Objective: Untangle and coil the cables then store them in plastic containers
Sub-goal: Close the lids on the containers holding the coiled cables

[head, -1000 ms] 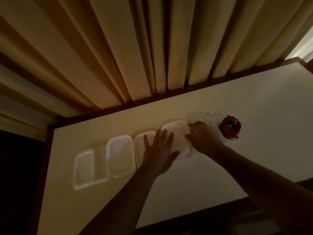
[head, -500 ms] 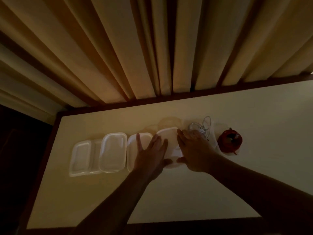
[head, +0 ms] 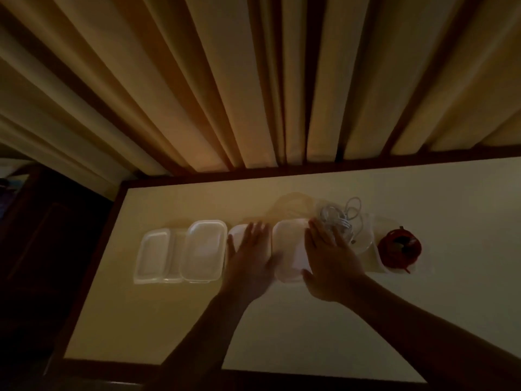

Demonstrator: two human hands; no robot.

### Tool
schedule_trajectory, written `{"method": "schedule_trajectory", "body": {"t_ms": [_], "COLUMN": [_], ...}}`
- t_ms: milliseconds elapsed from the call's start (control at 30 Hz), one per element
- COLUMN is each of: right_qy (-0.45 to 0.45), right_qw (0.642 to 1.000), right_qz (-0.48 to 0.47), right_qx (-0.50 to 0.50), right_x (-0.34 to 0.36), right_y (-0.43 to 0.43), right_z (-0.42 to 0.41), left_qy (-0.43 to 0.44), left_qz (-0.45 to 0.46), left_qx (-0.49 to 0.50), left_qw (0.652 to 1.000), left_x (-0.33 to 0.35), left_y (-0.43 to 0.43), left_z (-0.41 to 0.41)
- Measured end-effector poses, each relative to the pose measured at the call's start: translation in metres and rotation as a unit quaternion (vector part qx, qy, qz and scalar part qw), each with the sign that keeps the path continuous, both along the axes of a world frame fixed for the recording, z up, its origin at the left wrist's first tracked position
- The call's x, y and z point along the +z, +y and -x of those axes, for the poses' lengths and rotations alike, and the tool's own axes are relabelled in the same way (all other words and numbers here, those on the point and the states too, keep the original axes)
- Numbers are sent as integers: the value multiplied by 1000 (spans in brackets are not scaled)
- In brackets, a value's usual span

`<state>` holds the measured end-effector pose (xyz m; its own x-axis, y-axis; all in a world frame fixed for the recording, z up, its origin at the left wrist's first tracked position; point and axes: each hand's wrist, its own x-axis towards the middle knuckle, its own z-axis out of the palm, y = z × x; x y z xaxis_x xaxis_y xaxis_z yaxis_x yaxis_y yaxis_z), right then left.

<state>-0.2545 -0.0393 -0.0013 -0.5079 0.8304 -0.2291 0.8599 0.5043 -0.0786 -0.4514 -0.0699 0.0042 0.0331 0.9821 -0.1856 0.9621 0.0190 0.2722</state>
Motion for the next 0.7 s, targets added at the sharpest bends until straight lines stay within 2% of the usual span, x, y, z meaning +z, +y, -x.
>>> {"method": "schedule_trajectory", "body": {"t_ms": [67,133,267,333,433,533,700], "right_qy": [32,73,167,185,198,194,202], "right_qw": [999,995,980,975,973,976,975], "right_qz": [-22,-47,-65,-78,-53,-12,16], "right_qx": [16,46,88,99,105,100,88], "right_x": [1,3,9,10,6,1,12], "right_y": [-4,-10,-28,-34,-34,-30,-20], "right_z": [10,29,79,103,130,142,159], "left_qy": [-49,-42,-40,-63,-61,-97,-222], "left_qz": [-106,-145,-33,32,92,81,37], "left_qx": [134,265,522,549,524,525,562], "left_qw": [984,952,852,833,845,842,796], "left_x": [-3,-8,-20,-30,-44,-57,-52], "left_y": [-10,-24,-48,-55,-60,-60,-69], "left_z": [34,80,174,210,243,265,275]}}
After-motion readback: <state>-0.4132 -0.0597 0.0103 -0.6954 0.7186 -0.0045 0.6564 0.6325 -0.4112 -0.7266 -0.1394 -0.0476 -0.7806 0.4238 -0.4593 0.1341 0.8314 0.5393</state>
